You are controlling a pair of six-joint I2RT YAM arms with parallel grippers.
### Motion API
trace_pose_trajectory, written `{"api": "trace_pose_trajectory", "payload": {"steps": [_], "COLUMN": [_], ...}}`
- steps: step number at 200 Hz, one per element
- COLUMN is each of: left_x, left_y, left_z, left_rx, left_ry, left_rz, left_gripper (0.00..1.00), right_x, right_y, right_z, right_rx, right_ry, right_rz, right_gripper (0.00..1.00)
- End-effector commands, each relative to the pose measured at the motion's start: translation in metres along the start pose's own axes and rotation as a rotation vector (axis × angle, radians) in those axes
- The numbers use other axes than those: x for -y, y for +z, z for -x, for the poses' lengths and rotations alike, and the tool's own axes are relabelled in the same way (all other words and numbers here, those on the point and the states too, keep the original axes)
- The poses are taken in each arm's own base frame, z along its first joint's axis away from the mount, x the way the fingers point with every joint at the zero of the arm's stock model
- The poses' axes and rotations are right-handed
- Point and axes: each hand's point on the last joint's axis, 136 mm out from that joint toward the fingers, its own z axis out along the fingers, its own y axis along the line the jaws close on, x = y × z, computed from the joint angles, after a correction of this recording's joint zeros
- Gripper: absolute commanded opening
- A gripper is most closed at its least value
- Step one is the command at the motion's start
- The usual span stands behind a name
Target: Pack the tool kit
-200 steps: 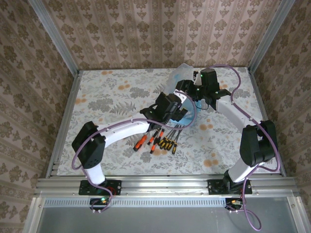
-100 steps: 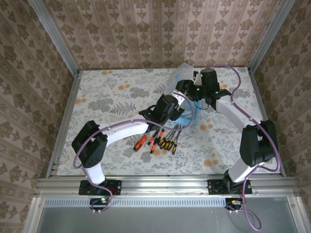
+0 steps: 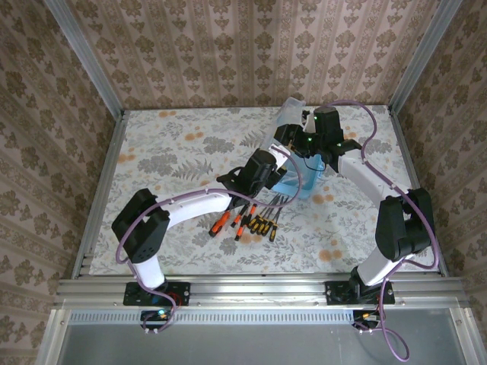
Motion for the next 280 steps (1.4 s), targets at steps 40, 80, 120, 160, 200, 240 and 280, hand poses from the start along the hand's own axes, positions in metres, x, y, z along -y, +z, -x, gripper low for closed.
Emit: {"api": "trace_pose_trajectory", "payload": {"steps": [40,80,120,160,200,240,280], "left_x": [-0.017,-0.022,-0.022,-0.02,-0.026,-0.027,-0.029], "left_y": [-0.006,-0.004,-0.004,-0.005,-0.01,-0.012,-0.013], "left_z": [0.007,0.003,0.002,0.002,0.006,0.008,0.01], "left_rx": [0.024,0.008,0.003,0.004,-0.005,0.003,0.031], "left_ry": [-0.024,-0.029,-0.036,-0.058,-0.131,-0.193,-0.216], "left_rz": [0.074,0.115,0.117,0.104,0.121,0.115,0.08], "left_gripper": [0.58,0.58,0.58,0.57,0.54,0.54,0.54], "right_x": [-0.021,-0.031,-0.022,0.029,0.111,0.155,0.174], "right_y": [-0.018,-0.034,-0.058,-0.09,-0.108,-0.096,-0.078], "right_z": [0.014,0.028,0.042,0.053,0.026,-0.006,-0.013], "right_rx": [0.022,0.059,0.115,0.189,0.216,0.163,0.099], "right_ry": [-0.029,-0.04,-0.017,0.051,0.174,0.209,0.223], "right_rz": [0.041,0.064,0.053,-0.047,-0.207,-0.287,-0.314], "right_gripper": [0.68,0.77,0.8,0.81,0.78,0.75,0.74]}}
